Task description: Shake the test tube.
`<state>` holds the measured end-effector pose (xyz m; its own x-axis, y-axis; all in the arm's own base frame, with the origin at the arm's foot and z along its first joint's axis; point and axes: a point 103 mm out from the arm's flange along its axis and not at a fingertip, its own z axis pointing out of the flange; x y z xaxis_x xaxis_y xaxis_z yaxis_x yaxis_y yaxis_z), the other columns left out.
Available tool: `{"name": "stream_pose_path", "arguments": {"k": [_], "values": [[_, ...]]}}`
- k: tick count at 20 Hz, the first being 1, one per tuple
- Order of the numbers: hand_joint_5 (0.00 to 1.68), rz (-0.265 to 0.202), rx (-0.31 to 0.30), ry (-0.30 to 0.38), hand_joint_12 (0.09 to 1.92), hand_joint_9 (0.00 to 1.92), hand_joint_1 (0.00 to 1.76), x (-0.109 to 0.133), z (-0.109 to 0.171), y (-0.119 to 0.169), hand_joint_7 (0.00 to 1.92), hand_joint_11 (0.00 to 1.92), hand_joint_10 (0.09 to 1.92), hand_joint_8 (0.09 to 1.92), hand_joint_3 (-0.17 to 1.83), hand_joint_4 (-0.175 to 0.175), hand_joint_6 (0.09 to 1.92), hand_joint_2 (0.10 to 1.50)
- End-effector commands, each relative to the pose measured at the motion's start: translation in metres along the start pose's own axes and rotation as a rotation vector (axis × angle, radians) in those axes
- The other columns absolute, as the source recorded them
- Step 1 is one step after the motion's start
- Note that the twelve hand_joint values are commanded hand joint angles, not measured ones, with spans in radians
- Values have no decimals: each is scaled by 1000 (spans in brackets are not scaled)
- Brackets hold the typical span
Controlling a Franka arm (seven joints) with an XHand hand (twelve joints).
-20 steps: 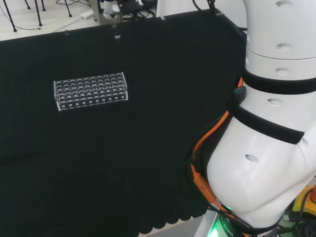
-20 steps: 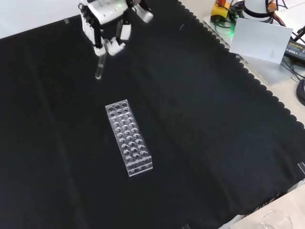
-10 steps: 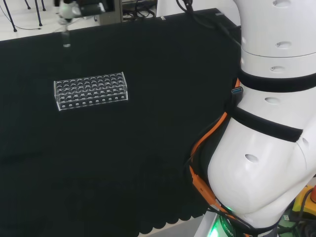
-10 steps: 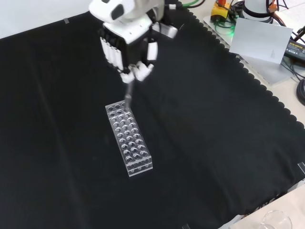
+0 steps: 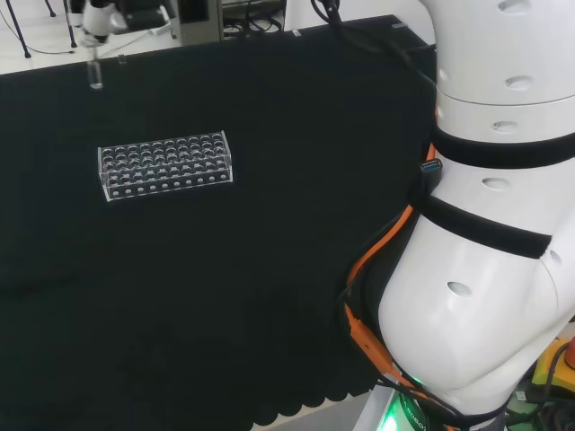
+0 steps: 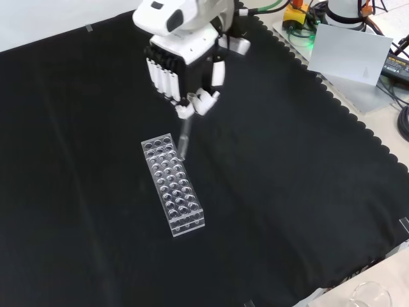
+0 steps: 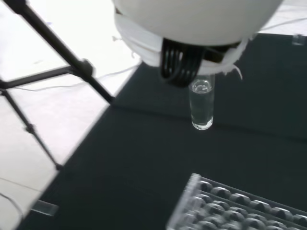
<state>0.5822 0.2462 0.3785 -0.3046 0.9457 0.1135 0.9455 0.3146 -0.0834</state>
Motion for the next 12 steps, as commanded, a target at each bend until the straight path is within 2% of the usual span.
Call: {"name": "stream_pose_path", "arguments": {"k": [1, 4, 6, 9, 12], "values": [[1411, 189, 36, -198, 1089, 1290, 1443, -108, 9, -24, 1424, 1441, 736, 659, 688, -175, 91, 597], [1412, 250, 27, -269, 1089, 1290, 1443, -142, 0, -32, 1424, 1441, 735, 658, 688, -175, 90, 597], [1412, 265, 16, -301, 1089, 1290, 1443, -152, -7, -35, 1424, 1441, 735, 658, 688, -175, 90, 597], [1413, 248, 8, -291, 1089, 1290, 1443, -146, -10, -34, 1424, 1441, 735, 658, 689, -175, 89, 597], [1413, 208, 6, -229, 1089, 1291, 1443, -124, -6, -31, 1424, 1442, 735, 658, 689, -175, 88, 596]]}}
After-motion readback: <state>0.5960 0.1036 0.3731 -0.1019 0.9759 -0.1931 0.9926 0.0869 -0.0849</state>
